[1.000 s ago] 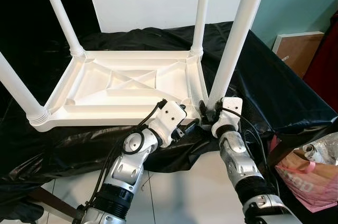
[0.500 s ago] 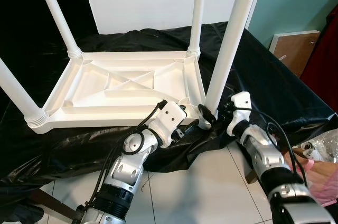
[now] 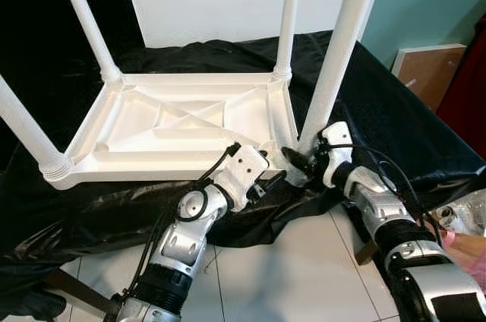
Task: Building children table
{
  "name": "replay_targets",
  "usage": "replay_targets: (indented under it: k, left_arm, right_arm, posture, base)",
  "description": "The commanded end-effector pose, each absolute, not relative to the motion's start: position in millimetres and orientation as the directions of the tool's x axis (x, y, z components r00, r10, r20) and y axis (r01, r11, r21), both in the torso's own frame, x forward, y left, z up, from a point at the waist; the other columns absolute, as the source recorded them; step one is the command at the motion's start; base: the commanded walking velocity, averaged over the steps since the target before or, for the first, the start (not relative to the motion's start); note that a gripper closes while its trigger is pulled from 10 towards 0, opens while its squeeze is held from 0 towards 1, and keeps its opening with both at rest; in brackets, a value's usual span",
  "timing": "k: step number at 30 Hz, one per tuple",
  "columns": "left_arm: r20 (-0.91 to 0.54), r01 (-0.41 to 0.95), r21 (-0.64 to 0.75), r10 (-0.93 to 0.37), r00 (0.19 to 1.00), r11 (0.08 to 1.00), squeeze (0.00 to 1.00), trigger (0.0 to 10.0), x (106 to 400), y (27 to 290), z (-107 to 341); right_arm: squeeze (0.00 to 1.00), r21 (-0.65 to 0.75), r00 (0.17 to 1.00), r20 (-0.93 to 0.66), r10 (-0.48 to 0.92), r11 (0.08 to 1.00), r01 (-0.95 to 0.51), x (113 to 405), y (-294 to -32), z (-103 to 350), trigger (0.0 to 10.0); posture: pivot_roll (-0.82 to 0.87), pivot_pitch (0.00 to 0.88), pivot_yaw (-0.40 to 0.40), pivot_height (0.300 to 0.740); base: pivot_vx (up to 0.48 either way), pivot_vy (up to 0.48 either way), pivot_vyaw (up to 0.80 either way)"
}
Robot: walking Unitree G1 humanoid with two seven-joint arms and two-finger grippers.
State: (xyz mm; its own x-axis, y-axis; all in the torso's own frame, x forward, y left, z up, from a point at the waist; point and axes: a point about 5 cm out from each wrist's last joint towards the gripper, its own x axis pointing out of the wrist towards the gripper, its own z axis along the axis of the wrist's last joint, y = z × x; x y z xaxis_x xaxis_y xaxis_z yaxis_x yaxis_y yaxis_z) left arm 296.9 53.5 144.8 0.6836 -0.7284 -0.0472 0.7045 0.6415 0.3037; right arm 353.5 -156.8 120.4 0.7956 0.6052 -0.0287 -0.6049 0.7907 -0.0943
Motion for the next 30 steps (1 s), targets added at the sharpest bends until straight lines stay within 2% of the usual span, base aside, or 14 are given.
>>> replay_targets:
  k: [1,6,7,8,16,17,19,20,21,26,28,29,30]
  left_arm:
    - [-0.040,0.650,0.314,-0.674,0.738,0.692,0.00,10.0,300,56,144]
    - [-0.040,0.650,0.315,-0.675,0.737,0.692,0.00,10.0,300,56,144]
    - [-0.041,0.652,0.316,-0.677,0.735,0.689,0.00,10.0,301,56,144]
    - [-0.041,0.654,0.317,-0.679,0.733,0.686,0.00,10.0,301,55,145]
    - [-0.040,0.658,0.318,-0.684,0.729,0.683,0.00,10.0,301,53,146]
    - [-0.041,0.659,0.314,-0.684,0.728,0.683,0.00,10.0,300,53,144]
    - [-0.041,0.659,0.314,-0.684,0.728,0.683,0.00,10.0,300,53,144]
    - [-0.042,0.660,0.313,-0.685,0.728,0.683,0.00,10.0,299,53,144]
    - [-0.044,0.662,0.310,-0.685,0.727,0.682,0.00,10.0,298,52,143]
    - [-0.045,0.662,0.310,-0.685,0.727,0.682,0.00,10.0,297,52,142]
    - [-0.048,0.664,0.308,-0.685,0.727,0.682,0.00,10.0,296,53,141]
    - [-0.048,0.664,0.308,-0.685,0.727,0.682,0.00,10.0,296,53,141]
    - [-0.050,0.664,0.306,-0.686,0.726,0.682,0.00,10.0,296,53,140]
  right_arm:
    - [0.00,-0.089,0.792,-0.066,0.607,0.787,-0.611,351,-160,113,0.0]
    - [0.00,-0.087,0.789,-0.075,0.610,0.784,-0.615,350,-161,110,0.0]
    - [0.00,-0.079,0.792,-0.079,0.606,0.788,-0.611,350,-161,109,0.3]
    - [0.00,-0.068,0.799,-0.078,0.596,0.796,-0.601,350,-161,107,10.0]
    - [0.00,-0.063,0.857,-0.073,0.510,0.855,-0.514,350,-158,103,10.0]
    - [0.00,-0.027,0.902,-0.070,0.426,0.903,-0.429,349,-152,97,10.0]
    - [0.00,-0.027,0.902,-0.070,0.426,0.903,-0.429,349,-152,97,10.0]
    - [0.00,-0.006,0.924,-0.067,0.377,0.926,-0.378,348,-150,94,10.0]
    - [0.00,0.026,0.963,-0.081,0.258,0.966,-0.257,345,-144,88,10.0]
    - [0.00,0.038,0.975,-0.084,0.205,0.978,-0.203,343,-142,86,10.0]
    - [0.00,0.063,0.995,-0.078,0.064,0.996,-0.059,339,-137,82,10.0]
    - [0.00,0.063,0.995,-0.078,0.064,0.996,-0.059,339,-137,82,10.0]
    - [0.00,0.080,0.997,-0.077,0.006,0.997,0.000,338,-136,81,10.0]
  posture:
    - [-0.01,0.000,-0.009,0.740]
    - [-0.02,0.000,-0.006,0.740]
    - [-0.03,0.000,-0.002,0.740]
    - [-0.03,0.000,-0.001,0.740]
    - [-0.03,0.000,-0.006,0.740]
    - [-0.03,0.000,-0.012,0.740]
    - [-0.03,0.000,-0.012,0.740]
    - [-0.03,0.000,-0.012,0.740]
    - [-0.03,0.000,-0.014,0.740]
    - [-0.03,0.000,-0.014,0.740]
    - [-0.03,0.000,-0.017,0.740]
    - [-0.03,0.000,-0.017,0.740]
    - [-0.03,0.000,-0.018,0.740]
  base:
    - [0.000,0.000,0.00]
    - [0.000,0.000,0.00]
    - [0.000,0.000,0.00]
    - [0.000,0.000,0.00]
    - [0.000,0.000,0.00]
    - [0.000,0.000,0.00]
    - [0.000,0.000,0.00]
    - [0.000,0.000,0.00]
    - [0.000,0.000,0.00]
    - [0.000,0.000,0.00]
    - [0.000,0.000,0.00]
    - [0.000,0.000,0.00]
    - [0.000,0.000,0.00]
